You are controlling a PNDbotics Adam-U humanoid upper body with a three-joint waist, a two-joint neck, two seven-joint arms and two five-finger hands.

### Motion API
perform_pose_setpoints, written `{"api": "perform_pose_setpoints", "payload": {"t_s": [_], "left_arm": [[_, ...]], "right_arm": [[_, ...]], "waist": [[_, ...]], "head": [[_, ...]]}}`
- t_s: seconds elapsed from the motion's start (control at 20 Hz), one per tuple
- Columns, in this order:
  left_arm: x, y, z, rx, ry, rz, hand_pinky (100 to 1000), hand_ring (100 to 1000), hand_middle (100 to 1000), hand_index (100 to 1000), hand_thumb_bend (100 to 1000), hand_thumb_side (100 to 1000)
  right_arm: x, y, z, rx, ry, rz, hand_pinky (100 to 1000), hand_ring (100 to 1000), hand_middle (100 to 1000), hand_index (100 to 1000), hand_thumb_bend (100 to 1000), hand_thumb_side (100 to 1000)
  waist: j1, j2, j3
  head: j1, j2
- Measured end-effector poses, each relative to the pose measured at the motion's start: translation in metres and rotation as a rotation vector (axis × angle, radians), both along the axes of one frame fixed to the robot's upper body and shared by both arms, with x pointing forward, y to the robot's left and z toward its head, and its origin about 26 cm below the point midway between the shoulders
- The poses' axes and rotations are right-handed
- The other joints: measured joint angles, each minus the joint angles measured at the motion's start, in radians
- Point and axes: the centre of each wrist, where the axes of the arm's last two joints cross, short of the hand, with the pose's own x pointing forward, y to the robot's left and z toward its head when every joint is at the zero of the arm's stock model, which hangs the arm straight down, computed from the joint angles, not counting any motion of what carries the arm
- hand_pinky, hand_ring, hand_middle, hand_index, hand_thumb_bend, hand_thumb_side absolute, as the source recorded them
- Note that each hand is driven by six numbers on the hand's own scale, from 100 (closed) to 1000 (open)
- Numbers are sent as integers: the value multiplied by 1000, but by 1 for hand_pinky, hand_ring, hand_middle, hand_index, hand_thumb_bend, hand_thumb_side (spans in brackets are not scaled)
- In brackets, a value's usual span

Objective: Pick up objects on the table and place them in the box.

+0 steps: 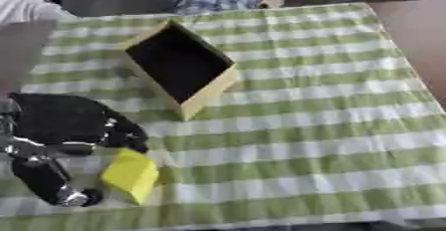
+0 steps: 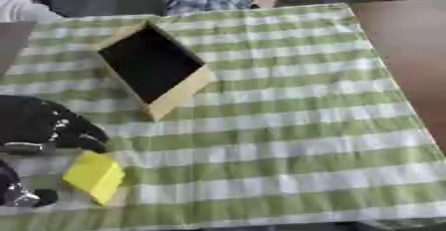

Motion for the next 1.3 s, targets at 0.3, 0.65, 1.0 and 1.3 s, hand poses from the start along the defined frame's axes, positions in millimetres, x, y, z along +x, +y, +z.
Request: {"api": "perform_pose_setpoints", "payload": {"t_s": [0.3,0.65,1.0,1.3], "left_arm": [[-1,0,-3,8,-10,8,817,899,904,941,397,384],[-1,0,-6,0,-16,31,805,905,920,955,378,377],[-2,0,-8,-12,-12,69,801,907,939,957,372,377],[-3,0,-12,-6,-14,98,807,911,944,958,409,395]], "right_arm": [[0,0,0,-2,0,2,598,592,610,762,100,741],[0,0,0,-2,0,3,597,592,610,762,100,741],[0,0,0,-2,1,3,596,591,609,761,100,742],[0,0,0,-2,3,3,595,591,608,761,100,743]], "waist": [[0,0,-1],[0,0,-2],[0,1,-4],[-1,5,-5]], "head": [[0,0],[0,0],[1,0],[2,0]]}}
